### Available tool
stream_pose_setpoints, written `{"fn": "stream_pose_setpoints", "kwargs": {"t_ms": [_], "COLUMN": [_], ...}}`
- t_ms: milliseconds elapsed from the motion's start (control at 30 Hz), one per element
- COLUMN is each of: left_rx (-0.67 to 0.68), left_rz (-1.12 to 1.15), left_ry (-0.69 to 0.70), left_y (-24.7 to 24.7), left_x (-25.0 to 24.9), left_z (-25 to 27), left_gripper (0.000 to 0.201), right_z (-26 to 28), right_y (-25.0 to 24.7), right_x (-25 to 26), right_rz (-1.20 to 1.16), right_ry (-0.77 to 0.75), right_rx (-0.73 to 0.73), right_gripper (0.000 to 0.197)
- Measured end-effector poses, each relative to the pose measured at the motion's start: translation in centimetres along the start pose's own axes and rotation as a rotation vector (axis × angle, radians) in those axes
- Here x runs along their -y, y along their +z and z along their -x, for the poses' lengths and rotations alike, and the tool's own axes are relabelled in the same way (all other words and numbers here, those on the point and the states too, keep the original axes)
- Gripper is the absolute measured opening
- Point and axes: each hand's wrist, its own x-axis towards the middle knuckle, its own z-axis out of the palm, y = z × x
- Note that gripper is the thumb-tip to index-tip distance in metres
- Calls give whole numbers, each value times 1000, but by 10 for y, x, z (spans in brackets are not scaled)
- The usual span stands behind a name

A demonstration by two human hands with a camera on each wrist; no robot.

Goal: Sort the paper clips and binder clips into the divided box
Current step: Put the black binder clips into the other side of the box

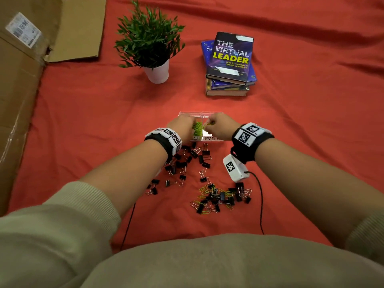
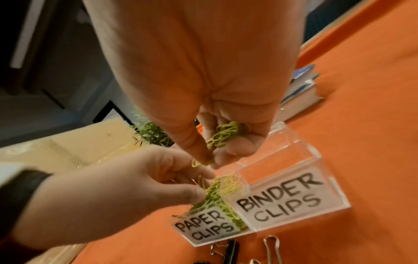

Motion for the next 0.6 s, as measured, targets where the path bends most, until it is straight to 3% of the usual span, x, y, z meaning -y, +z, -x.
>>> {"fn": "stream_pose_setpoints", "kwargs": {"t_ms": [133,200,300,400,500,600], "left_rx": [-239,-265,-79,132,163,164], "left_rz": [312,372,331,210,133,108], "left_ry": [-105,-146,-102,103,227,272], "left_y": [2,7,23,47,69,79], "left_x": [11,10,7,-2,-12,-20], "left_z": [33,50,76,97,106,106], "left_gripper": [24,15,13,19,24,30], "right_z": [-20,-28,-37,-36,-25,-1], "right_y": [14,23,37,43,36,28], "right_x": [25,32,39,40,36,26], "right_rz": [231,293,341,374,327,251], "right_ry": [-16,-45,-115,-170,-223,-287], "right_rx": [-48,-34,-2,42,16,-84], "right_gripper": [17,21,23,28,33,25]}}
